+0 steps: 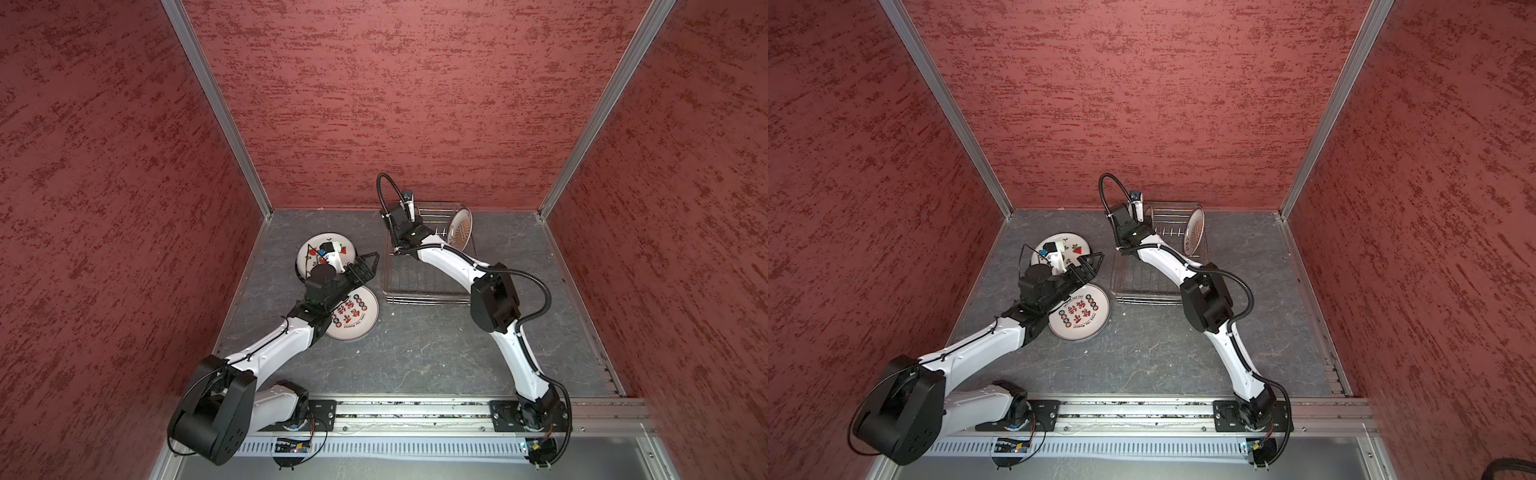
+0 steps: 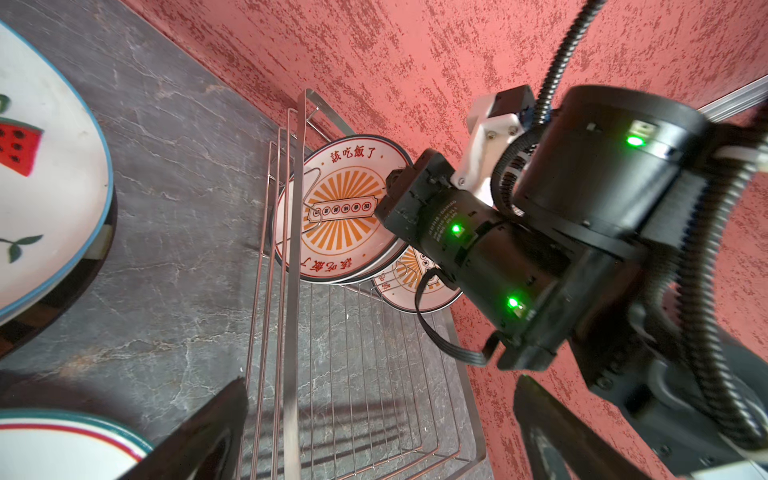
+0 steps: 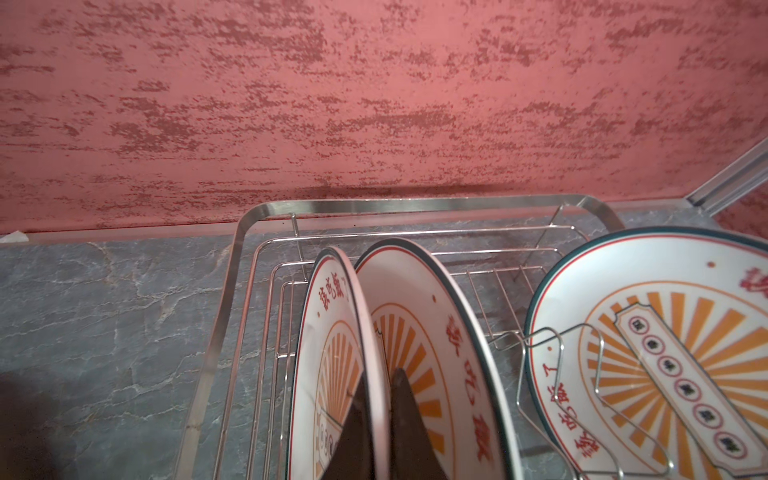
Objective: Unload the plates from the dish rack
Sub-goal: Pick up the plate from the dish rack.
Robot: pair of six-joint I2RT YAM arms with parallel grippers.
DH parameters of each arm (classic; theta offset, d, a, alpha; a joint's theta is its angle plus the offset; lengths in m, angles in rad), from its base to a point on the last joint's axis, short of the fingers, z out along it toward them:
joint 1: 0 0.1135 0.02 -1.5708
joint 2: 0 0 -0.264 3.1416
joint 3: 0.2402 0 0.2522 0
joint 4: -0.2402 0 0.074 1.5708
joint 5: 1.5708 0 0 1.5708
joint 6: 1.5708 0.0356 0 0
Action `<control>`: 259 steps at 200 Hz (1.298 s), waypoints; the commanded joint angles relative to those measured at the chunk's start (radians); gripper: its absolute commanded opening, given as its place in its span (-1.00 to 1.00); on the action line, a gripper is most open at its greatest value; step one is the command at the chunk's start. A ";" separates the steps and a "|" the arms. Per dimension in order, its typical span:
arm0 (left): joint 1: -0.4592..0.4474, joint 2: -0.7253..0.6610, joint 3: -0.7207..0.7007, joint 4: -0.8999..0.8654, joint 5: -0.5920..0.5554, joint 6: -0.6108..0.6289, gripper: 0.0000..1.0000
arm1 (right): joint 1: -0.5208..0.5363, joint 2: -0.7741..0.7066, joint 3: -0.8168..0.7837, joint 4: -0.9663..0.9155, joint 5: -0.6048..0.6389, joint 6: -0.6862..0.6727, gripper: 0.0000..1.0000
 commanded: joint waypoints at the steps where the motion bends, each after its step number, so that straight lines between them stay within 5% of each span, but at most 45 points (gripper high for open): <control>1: 0.003 0.050 -0.008 0.080 0.063 -0.013 0.99 | 0.006 -0.123 -0.050 0.114 0.064 -0.082 -1.00; 120: -0.064 0.300 0.035 0.263 0.202 -0.107 0.99 | 0.042 -0.350 -0.318 0.376 0.064 -0.192 -1.00; 178: -0.090 0.375 0.035 0.360 0.266 -0.175 0.99 | 0.042 -0.525 -0.527 0.509 -0.037 -0.186 -1.00; 227: -0.082 0.335 0.010 0.303 0.195 -0.146 0.99 | 0.041 -0.623 -0.635 0.560 -0.099 -0.179 -1.00; 259: -0.050 0.195 0.002 0.089 0.098 -0.077 0.99 | 0.042 -0.691 -0.708 0.581 -0.152 -0.162 -1.00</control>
